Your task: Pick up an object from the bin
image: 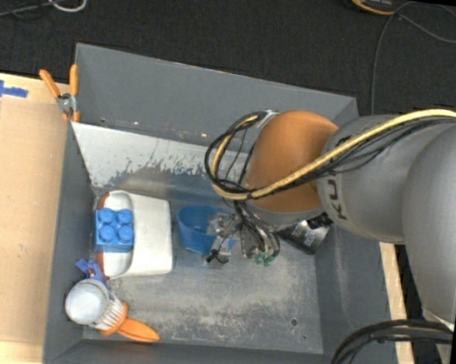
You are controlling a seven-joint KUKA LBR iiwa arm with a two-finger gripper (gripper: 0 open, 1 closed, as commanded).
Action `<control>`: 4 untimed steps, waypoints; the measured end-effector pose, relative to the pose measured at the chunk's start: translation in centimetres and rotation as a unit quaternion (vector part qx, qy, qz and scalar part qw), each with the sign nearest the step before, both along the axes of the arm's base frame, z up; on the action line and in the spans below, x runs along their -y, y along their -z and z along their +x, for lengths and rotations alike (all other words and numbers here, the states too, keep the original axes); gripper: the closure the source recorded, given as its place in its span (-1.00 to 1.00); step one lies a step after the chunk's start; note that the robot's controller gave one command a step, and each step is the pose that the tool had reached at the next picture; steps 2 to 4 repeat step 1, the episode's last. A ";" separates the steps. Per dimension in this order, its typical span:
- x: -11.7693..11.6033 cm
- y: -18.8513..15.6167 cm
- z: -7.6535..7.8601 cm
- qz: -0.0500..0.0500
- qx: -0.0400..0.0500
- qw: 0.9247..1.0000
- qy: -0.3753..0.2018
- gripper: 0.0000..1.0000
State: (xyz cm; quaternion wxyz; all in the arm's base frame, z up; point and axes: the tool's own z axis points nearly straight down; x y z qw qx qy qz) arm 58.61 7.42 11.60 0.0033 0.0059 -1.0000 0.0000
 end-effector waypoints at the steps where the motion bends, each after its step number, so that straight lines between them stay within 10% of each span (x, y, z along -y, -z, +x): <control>1: 0.0 -1.4 0.0 0.000 -0.001 1.000 0.000 1.00; 4: 0.0 -1.4 0.0 0.000 -0.001 1.000 0.000 1.00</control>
Offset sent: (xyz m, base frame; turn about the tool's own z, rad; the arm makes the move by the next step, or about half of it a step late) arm -0.0006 0.0000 0.0610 0.0001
